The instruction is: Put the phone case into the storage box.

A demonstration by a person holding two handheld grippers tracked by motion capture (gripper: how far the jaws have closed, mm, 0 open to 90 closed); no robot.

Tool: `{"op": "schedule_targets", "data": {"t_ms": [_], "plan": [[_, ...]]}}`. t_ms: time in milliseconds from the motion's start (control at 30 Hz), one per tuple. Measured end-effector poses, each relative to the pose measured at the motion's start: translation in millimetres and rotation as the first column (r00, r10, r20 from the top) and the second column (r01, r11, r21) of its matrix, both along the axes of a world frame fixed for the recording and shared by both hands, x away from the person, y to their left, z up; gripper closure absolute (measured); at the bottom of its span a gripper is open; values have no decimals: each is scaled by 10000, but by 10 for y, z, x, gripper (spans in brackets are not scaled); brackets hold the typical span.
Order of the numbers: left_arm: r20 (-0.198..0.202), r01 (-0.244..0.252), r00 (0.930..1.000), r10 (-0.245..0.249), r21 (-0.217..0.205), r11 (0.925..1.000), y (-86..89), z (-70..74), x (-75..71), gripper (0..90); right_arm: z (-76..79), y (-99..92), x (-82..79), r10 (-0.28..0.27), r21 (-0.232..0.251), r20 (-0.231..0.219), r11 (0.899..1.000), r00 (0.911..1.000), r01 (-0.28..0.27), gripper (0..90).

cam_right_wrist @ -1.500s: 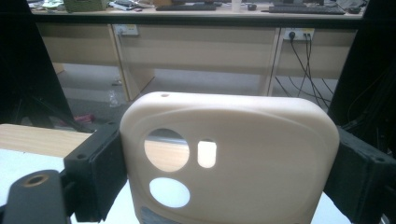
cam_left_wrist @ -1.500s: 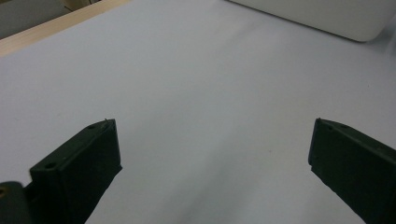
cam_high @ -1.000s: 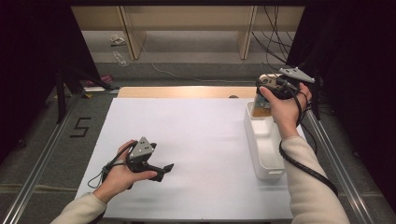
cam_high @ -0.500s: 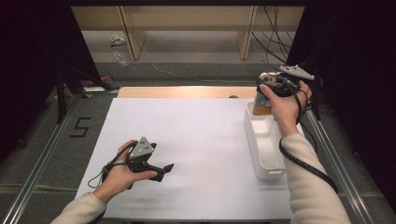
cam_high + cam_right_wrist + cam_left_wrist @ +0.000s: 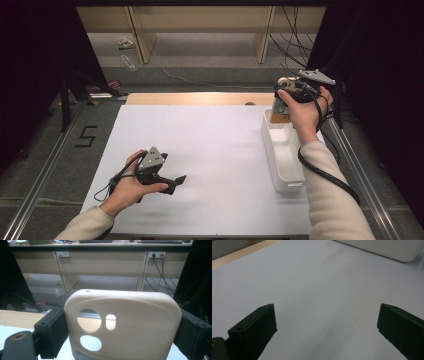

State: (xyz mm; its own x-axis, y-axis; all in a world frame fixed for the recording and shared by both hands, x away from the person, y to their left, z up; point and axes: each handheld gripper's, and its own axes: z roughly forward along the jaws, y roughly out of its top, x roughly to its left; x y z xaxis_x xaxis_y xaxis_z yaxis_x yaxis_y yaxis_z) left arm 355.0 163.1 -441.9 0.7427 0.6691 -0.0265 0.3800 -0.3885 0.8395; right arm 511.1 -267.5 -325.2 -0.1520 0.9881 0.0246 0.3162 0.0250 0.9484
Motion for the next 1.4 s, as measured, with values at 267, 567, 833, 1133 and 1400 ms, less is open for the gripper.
{"op": "schedule_targets", "data": {"t_ms": [267,567,833,1133,1400], "plan": [[-6,2,10000,-2,-4,10000,0,0,0,18,0,2,31,-24,-5,-47,10000,10000,24,126],[4,5,10000,-5,-9,10000,0,0,1,17,17,24,75,-38,-40,-44,10000,10000,37,126],[-3,5,10000,-5,-12,10000,-2,-1,1,18,6,28,114,-71,-84,-118,9999,9999,70,126],[-2,18,10000,-18,-15,10000,-3,-1,2,17,5,40,154,-89,-131,-145,9999,9999,87,126],[-21,22,10000,-22,-26,10000,-4,-2,3,17,-7,48,189,-122,-135,-218,9998,9997,119,126]]}}
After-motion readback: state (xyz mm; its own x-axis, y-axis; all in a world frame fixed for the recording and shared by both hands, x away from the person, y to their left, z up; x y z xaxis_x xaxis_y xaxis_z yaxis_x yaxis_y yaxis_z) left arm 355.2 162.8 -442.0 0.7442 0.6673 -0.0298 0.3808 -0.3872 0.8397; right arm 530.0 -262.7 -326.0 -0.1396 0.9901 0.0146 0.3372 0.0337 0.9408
